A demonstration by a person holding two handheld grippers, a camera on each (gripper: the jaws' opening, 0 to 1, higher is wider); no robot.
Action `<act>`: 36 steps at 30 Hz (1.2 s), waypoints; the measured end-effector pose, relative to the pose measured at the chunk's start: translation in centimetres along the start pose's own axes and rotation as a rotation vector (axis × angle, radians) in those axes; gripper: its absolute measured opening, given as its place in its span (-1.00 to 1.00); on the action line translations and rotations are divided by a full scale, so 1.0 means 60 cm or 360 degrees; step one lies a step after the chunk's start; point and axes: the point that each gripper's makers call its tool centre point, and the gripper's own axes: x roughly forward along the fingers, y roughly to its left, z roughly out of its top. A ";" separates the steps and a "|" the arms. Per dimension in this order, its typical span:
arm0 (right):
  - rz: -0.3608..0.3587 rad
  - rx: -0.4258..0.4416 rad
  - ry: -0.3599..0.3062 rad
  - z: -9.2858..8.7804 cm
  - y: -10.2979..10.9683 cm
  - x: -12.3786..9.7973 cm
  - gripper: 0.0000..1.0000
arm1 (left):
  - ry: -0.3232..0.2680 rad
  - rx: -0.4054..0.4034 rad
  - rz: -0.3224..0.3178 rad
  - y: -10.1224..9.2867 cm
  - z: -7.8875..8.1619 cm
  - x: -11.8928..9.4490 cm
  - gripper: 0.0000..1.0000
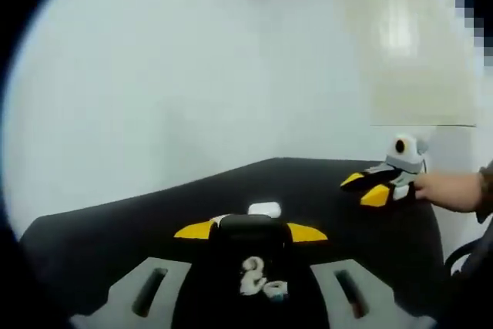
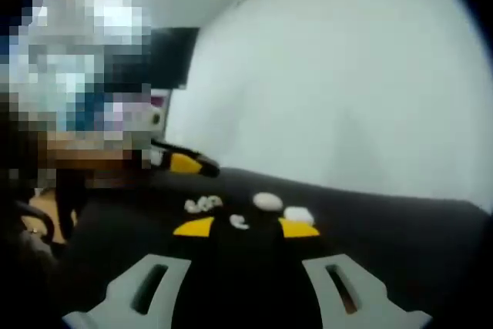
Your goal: Pick up three earphones and place each one into its charging case using tactile feedback, ensure that each earphone is properly inserted and securely positioned inside the case.
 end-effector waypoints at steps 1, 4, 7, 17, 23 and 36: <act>0.0000 -0.0005 0.0003 -0.001 0.000 0.000 -0.37 | 0.0000 0.0006 -0.0015 -0.006 0.000 0.000 -0.38; 0.0001 -0.0016 0.0009 -0.002 0.001 0.000 -0.37 | -0.0007 -0.0003 -0.0067 -0.025 0.001 0.000 -0.39; -0.0001 -0.0003 0.0002 -0.002 -0.001 0.000 -0.37 | -0.0005 0.0011 -0.0139 -0.050 0.002 -0.004 -0.39; 0.0002 0.0000 -0.0002 -0.001 0.002 -0.001 -0.37 | 0.0017 0.0048 -0.0319 -0.128 -0.011 -0.011 -0.39; 0.0003 0.0005 -0.0005 0.000 0.003 -0.002 -0.37 | 0.0074 0.0066 -0.0378 -0.162 -0.023 -0.005 -0.39; 0.0008 0.0011 -0.0006 0.001 0.004 -0.002 -0.37 | 0.0202 0.0080 -0.0574 -0.230 -0.065 -0.031 -0.38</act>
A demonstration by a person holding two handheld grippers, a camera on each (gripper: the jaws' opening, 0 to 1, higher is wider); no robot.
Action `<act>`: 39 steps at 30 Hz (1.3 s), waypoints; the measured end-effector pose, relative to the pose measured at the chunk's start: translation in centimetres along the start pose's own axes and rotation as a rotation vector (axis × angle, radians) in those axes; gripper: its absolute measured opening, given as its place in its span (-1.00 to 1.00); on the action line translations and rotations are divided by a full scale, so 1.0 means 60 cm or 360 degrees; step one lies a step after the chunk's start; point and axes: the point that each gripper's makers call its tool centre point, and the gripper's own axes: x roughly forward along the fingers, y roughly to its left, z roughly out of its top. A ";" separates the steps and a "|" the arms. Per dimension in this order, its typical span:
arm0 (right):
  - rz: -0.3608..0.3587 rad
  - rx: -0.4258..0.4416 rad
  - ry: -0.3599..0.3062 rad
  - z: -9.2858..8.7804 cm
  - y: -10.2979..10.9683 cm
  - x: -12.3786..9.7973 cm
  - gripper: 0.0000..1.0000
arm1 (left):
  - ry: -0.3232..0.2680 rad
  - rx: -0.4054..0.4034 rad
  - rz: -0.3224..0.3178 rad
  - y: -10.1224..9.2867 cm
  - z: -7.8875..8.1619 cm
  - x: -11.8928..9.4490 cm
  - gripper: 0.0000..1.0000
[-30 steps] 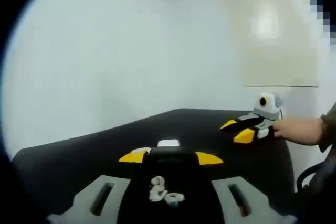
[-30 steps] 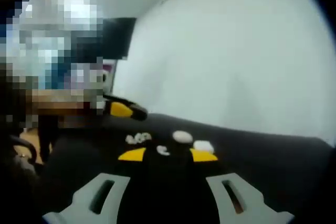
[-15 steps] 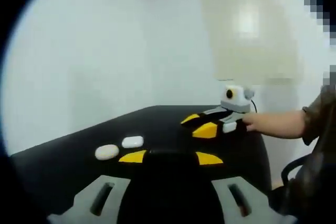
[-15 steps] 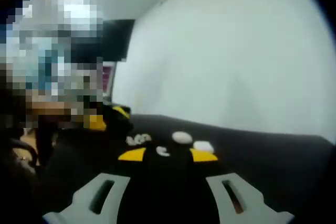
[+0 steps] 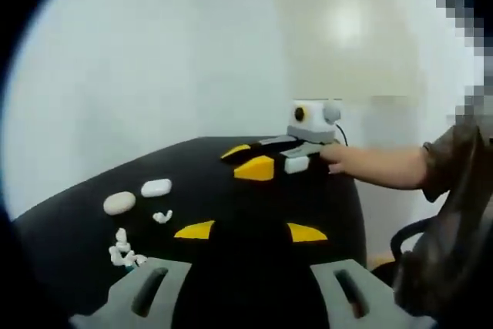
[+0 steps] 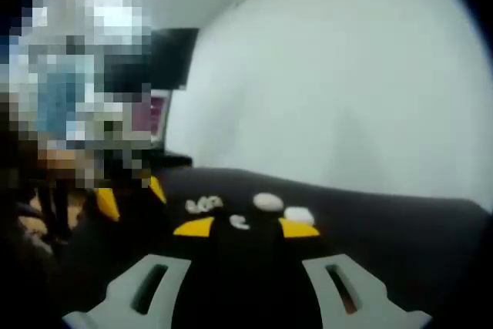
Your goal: Pick up three earphones and place each one into its charging case using tactile feedback, ensure that each earphone is properly inserted and securely positioned inside the case.
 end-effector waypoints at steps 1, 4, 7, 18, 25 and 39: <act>-0.0001 0.0004 -0.0003 0.000 0.000 0.000 -0.37 | 0.0008 0.0009 -0.0020 -0.004 -0.001 0.000 -0.38; -0.0007 0.0008 -0.0002 0.000 -0.002 -0.001 -0.37 | 0.0028 0.0003 -0.0040 -0.007 -0.006 0.003 -0.38; -0.0005 -0.0007 0.0007 -0.001 0.000 -0.001 -0.37 | 0.0042 -0.0002 -0.0045 -0.010 -0.011 0.006 -0.38; -0.0004 0.0001 0.0006 -0.001 -0.002 0.000 -0.37 | 0.0042 -0.0001 -0.0066 -0.015 -0.019 0.005 -0.37; -0.0006 0.0016 -0.0005 0.001 -0.003 -0.001 -0.37 | 0.0031 0.0032 -0.0069 -0.015 -0.021 0.005 -0.36; 0.0003 -0.0005 0.0010 -0.002 0.000 0.000 -0.37 | -0.0165 0.0048 0.0045 0.016 -0.001 -0.041 -0.19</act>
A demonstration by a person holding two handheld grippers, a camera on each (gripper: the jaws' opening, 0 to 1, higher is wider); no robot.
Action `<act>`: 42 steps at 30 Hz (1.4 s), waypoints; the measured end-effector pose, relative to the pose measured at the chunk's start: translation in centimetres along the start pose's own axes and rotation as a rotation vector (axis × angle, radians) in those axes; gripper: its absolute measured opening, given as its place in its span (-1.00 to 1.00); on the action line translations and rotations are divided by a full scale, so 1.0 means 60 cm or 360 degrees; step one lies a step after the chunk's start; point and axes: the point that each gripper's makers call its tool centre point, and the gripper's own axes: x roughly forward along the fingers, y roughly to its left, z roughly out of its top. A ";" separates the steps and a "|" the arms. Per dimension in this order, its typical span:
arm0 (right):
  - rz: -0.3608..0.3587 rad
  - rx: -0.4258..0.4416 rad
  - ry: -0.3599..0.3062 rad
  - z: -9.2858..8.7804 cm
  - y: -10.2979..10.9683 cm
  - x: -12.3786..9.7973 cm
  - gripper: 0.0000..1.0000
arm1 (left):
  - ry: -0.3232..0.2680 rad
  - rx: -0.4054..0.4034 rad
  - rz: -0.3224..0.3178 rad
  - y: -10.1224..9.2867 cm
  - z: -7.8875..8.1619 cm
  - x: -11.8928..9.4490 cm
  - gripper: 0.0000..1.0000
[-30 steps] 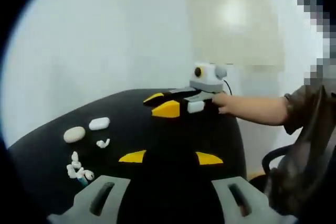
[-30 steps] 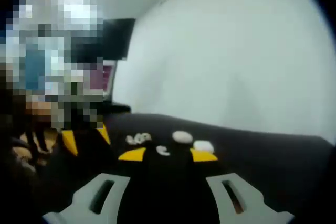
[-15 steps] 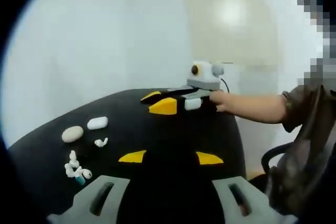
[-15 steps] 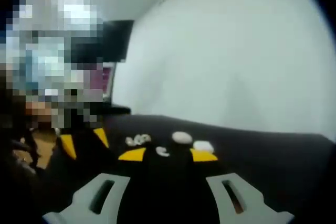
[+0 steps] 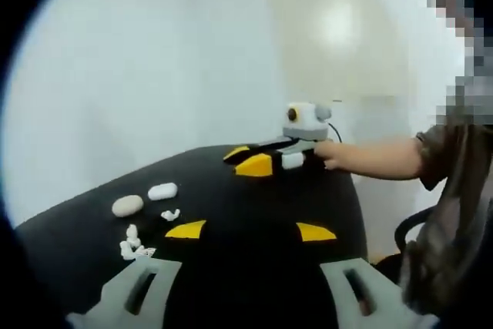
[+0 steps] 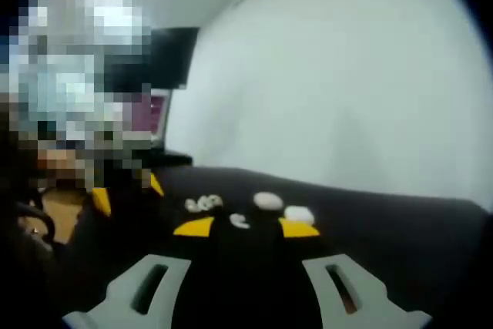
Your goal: Pick up three earphones and place each one into its charging case using tactile feedback, ensure that each earphone is properly inserted and securely positioned inside the case.
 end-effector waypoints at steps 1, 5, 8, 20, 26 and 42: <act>-0.0001 0.0005 -0.0001 0.000 -0.001 0.000 -0.37 | -0.0002 0.0000 0.0004 0.003 0.003 -0.002 -0.19; -0.0006 0.0012 -0.0002 0.000 -0.001 0.000 -0.37 | -0.0072 0.0037 0.0053 0.019 0.033 -0.015 -0.19; -0.0006 -0.0006 0.0013 -0.002 0.000 0.000 -0.37 | -0.0113 0.0026 0.0080 0.031 0.048 -0.024 -0.20; -0.0021 -0.0032 0.0049 -0.006 0.002 0.001 -0.37 | -0.0195 -0.0029 0.0074 0.034 0.022 -0.047 -0.22; -0.0031 -0.0026 0.0056 -0.006 0.000 -0.001 -0.37 | -0.0281 -0.0110 0.0145 0.051 0.025 -0.055 -0.25; -0.0027 -0.0207 0.0172 -0.020 0.025 -0.003 -0.37 | -0.0335 0.0234 0.0223 0.035 0.035 -0.065 -0.35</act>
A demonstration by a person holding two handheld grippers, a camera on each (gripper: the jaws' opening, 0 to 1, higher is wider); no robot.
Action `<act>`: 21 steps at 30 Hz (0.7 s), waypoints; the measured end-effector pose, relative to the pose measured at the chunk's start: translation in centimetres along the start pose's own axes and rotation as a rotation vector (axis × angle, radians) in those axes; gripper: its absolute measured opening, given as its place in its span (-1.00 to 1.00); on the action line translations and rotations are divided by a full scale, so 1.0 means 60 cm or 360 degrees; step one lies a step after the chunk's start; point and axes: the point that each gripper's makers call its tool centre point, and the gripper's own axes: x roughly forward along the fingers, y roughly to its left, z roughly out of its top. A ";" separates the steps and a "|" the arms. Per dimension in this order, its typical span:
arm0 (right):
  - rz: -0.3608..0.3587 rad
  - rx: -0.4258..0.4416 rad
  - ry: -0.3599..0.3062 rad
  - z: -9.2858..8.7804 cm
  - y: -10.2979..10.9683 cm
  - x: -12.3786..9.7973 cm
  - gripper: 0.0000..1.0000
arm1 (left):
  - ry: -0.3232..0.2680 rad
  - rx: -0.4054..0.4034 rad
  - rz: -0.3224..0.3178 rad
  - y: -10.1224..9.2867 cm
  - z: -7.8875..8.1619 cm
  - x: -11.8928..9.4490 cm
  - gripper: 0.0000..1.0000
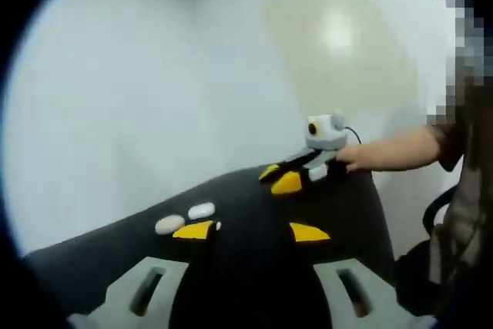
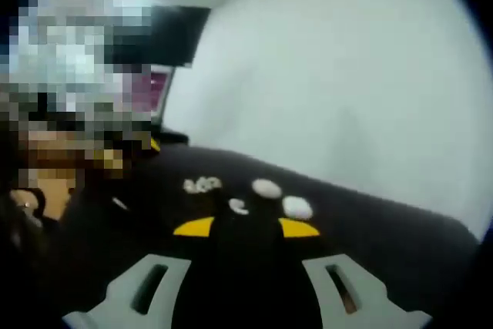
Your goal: Pick up three earphones and place each one into its charging case using tactile feedback, ensure that each earphone is properly inserted and securely positioned inside the case.
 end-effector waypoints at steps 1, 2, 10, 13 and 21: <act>0.0007 -0.0001 -0.0001 0.002 0.005 0.000 -0.37 | -0.0070 -0.0030 0.0023 0.006 0.013 -0.005 -0.36; 0.0014 0.0008 -0.0012 0.005 0.007 -0.001 -0.37 | -0.0129 -0.0057 0.0044 0.013 0.023 -0.011 -0.37; 0.0058 -0.0025 -0.0096 0.029 0.030 -0.011 -0.37 | -0.0158 -0.0080 0.0035 0.018 0.027 -0.016 -0.38; 0.0075 -0.0025 -0.0099 0.030 0.033 -0.009 -0.37 | -0.0102 -0.0035 0.0032 0.016 0.016 -0.011 -0.39; 0.0141 0.0010 -0.0189 0.048 0.041 -0.012 -0.36 | -0.0066 -0.0009 -0.0049 0.000 0.010 -0.005 -0.40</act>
